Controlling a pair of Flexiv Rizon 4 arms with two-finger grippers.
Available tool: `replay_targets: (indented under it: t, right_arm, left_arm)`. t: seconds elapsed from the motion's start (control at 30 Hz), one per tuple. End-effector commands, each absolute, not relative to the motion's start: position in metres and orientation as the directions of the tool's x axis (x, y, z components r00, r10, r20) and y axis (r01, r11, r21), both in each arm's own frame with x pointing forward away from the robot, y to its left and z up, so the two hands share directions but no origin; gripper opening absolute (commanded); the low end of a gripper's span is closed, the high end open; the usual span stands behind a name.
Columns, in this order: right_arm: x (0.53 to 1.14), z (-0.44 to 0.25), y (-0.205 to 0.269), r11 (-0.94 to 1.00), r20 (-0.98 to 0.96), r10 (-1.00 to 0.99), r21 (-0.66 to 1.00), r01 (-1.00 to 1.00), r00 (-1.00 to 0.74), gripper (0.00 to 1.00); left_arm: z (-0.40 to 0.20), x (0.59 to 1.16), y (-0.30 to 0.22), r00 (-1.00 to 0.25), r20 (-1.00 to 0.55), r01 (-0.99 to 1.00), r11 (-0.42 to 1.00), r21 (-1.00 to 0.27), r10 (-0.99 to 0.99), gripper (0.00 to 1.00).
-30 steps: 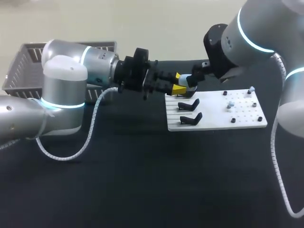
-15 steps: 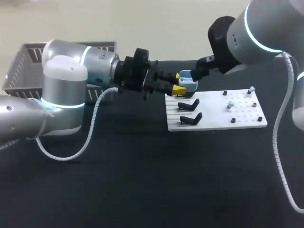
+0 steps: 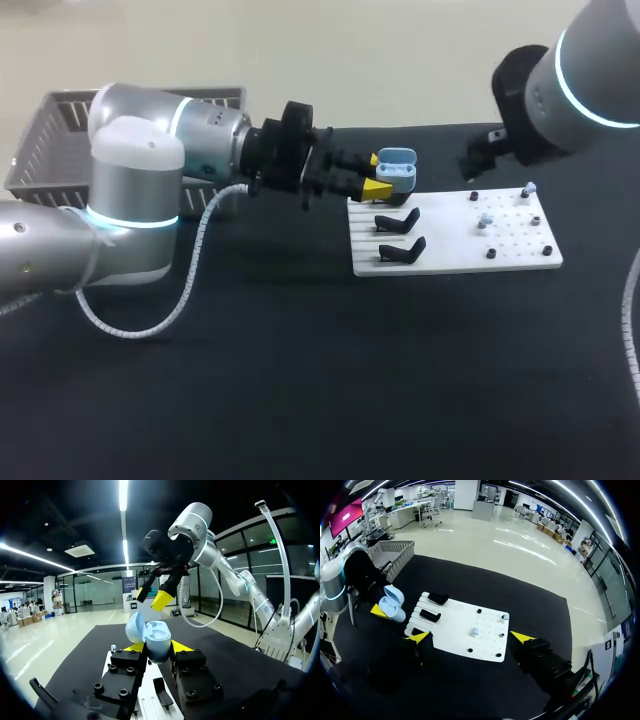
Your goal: Pick up each earbud case from the left stands, insert the matching earbuds, close the lid, and place the case in the box.
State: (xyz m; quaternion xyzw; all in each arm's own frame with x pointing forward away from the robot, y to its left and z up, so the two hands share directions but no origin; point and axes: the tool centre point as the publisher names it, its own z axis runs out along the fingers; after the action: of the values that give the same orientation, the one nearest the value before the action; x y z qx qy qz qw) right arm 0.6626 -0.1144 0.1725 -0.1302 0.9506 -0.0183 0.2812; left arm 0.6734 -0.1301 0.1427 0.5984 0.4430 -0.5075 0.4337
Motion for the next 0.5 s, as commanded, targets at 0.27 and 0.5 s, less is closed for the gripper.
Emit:
replay_targets:
  t: [0.27, 0.5]
  right_arm:
    - [0.702, 0.155, -0.159, 0.947, -0.403, -0.317, -0.182, -0.264, -0.859, 1.0]
    - [0.719, 0.132, -0.165, 0.931, -0.318, -0.362, -0.179, -0.319, -0.876, 1.0]
  left_arm:
    - [0.142, 0.673, -0.13, 0.093, -0.992, 0.971, -0.23, 0.071, 0.09, 0.0]
    - [0.142, 0.673, -0.13, 0.093, -0.992, 0.971, -0.23, 0.071, 0.09, 0.0]
